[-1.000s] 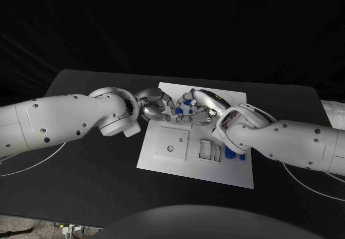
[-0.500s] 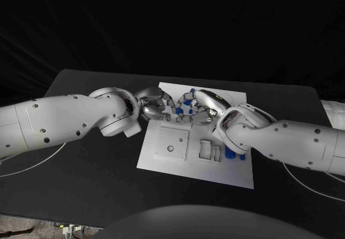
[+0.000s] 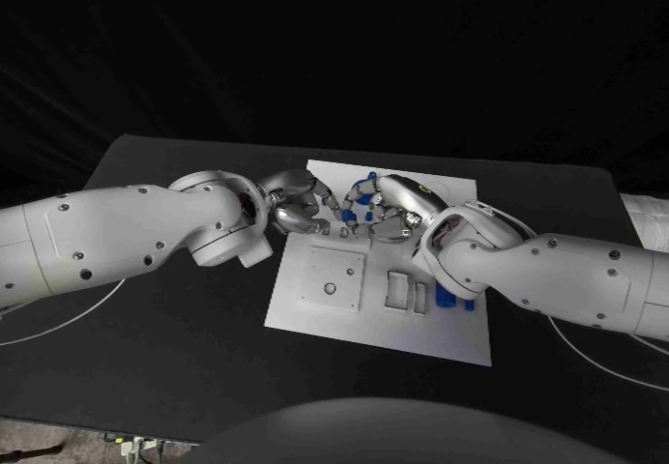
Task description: Assemble the parts on the task board
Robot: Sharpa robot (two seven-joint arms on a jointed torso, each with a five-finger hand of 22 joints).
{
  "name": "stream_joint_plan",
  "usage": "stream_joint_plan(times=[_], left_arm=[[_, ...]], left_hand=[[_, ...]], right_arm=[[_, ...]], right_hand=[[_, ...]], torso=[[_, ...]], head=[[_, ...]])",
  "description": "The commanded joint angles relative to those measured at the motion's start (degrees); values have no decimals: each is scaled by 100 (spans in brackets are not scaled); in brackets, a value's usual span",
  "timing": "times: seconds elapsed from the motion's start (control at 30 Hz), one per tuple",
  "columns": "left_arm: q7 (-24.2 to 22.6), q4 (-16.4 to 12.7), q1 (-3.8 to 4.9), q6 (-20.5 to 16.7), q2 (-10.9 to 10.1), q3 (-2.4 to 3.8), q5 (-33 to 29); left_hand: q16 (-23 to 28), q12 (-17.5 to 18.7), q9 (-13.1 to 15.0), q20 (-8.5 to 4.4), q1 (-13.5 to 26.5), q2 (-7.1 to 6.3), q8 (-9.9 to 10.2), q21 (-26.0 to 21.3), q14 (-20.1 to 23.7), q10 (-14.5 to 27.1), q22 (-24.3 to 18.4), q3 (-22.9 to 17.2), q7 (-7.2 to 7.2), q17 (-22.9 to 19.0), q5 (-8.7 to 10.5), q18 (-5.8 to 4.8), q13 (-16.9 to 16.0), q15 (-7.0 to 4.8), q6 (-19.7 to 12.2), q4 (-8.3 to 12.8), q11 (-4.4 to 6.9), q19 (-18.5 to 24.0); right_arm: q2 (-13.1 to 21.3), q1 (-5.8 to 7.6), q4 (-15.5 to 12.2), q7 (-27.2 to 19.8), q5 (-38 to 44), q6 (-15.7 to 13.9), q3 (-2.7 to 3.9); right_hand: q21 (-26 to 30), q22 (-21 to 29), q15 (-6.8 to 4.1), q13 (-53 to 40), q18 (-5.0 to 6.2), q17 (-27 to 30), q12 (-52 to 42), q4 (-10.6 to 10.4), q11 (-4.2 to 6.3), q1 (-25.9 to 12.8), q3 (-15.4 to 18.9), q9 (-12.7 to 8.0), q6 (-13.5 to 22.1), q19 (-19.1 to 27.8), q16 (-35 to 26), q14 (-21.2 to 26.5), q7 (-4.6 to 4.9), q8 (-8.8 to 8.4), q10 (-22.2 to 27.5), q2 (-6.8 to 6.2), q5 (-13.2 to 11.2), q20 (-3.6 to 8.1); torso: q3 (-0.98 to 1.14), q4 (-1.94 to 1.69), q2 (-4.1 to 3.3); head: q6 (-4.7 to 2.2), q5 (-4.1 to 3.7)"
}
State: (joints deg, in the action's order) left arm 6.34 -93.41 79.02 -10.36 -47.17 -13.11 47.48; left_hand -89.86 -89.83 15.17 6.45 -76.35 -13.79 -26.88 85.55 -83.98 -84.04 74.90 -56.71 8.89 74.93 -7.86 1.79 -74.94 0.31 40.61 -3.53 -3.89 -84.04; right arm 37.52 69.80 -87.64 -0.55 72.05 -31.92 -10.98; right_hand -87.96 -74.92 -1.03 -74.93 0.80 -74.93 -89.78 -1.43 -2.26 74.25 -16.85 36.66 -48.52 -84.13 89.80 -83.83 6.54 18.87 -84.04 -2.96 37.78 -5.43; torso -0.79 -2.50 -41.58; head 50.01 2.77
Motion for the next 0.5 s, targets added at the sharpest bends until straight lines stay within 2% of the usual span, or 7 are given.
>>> stream_joint_plan(times=[0.03, 0.2, 0.5], left_arm=[[-154, -31, 6, -43, 3, 10, -55], [-170, -39, 6, -55, 0, 10, -56], [-207, -45, 6, -84, -8, 10, -58]], left_hand=[[-14, -17, -31, 47, 14, -31, 38, 33, -602, -596, 1320, -2, -5, 1507, 34, -34, -1506, 31, 59, 16, -8, -182], [-14, -17, -76, 45, 15, -33, 98, 37, -602, -596, 1322, 2, -7, 1507, 37, -35, -1506, 28, 100, 17, -5, -186], [-14, -17, -344, 47, 11, -52, 493, 29, -602, -596, 1318, -16, 6, 1507, 39, -32, -1506, 35, 216, 29, -16, -177]], right_arm=[[-5, -16, 7, 11, 29, 90, -4], [-9, -23, 17, 11, 29, 78, -4], [-16, -33, 51, 31, 31, 92, -4]], right_hand=[[30, -1411, 22, -1507, -6, -1507, -22, 3, -23, -4, -25, 898, -45, -400, 20, -617, -10, 25, -596, 44, -16, -2], [30, -1411, 22, -1507, -6, -1507, -22, 3, -23, -4, -25, 898, -45, -400, 20, -617, -10, 25, -596, 44, -16, -2], [33, -1409, 23, -1507, -5, -1507, -22, 11, -24, -3, -31, 913, -41, -397, 20, -617, -9, 18, -596, 42, -45, -4]], torso=[[-1, 1, 2], [-3, -2, -1], [-1, -2, 1]], head=[[-1, -10], [-1, -26], [-1, -21]])
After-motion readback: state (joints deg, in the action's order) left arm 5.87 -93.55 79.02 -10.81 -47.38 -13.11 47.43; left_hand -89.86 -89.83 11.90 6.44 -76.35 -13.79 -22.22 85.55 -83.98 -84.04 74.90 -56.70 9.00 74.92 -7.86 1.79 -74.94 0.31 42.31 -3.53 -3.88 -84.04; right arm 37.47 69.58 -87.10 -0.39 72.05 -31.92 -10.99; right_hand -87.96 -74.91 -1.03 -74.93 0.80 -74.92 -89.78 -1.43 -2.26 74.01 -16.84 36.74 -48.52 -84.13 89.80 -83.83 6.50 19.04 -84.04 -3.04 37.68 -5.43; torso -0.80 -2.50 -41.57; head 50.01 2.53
